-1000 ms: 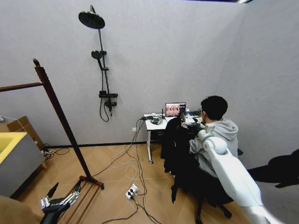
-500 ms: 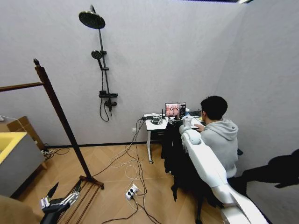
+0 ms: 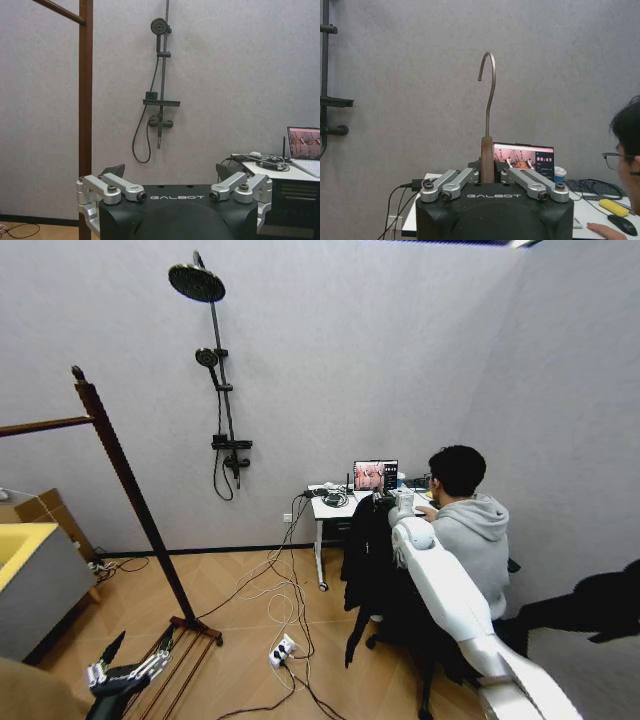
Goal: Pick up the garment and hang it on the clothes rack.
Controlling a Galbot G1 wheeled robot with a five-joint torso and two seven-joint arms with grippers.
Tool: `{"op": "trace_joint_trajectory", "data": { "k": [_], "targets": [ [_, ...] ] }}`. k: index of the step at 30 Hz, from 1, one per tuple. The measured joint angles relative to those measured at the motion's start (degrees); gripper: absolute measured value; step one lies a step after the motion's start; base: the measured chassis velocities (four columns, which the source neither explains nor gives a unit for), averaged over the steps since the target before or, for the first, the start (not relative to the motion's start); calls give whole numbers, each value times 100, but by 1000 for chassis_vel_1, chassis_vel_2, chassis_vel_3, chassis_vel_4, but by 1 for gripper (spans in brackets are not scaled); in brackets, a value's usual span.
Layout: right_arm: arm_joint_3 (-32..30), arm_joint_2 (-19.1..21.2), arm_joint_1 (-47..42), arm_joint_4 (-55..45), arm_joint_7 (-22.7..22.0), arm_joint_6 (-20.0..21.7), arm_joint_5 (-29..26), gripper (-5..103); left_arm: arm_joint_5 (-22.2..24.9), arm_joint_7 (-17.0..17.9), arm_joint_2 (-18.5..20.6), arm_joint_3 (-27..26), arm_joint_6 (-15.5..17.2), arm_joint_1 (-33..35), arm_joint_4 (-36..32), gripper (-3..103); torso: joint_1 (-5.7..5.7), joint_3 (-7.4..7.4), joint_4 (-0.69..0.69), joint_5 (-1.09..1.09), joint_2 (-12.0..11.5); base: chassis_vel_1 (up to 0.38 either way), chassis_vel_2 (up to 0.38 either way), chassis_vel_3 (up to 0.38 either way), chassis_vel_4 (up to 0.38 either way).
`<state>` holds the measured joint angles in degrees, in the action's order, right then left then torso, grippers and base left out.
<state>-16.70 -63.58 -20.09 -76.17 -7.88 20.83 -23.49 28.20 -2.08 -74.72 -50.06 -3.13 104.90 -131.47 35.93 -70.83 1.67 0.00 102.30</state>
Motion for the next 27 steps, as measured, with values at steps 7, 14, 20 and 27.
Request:
{"op": "trace_joint_trajectory", "data": {
  "k": [7, 14, 20, 27],
  "targets": [
    [-164, 34, -351, -155, 43, -33, -69, 10, 0, 0, 0, 0, 0, 0, 0, 100, 0, 0, -3, 2, 0, 0, 0, 0, 0],
    [-105, 367, -601, -721, -27, 85, -370, 10, 0, 0, 0, 0, 0, 0, 0, 100, 0, -1, -2, 0, 0, 0, 0, 0, 0],
    [-161, 481, -848, -1082, -29, 98, -412, 10, 0, 0, 0, 0, 0, 0, 0, 100, 0, -1, -3, 0, 0, 0, 0, 0, 0],
    [-314, 546, -1168, -1637, 41, 99, -382, 10, 0, 0, 0, 0, 0, 0, 0, 100, 0, 0, -2, 0, 0, 0, 0, 0, 0]
  ]
}}
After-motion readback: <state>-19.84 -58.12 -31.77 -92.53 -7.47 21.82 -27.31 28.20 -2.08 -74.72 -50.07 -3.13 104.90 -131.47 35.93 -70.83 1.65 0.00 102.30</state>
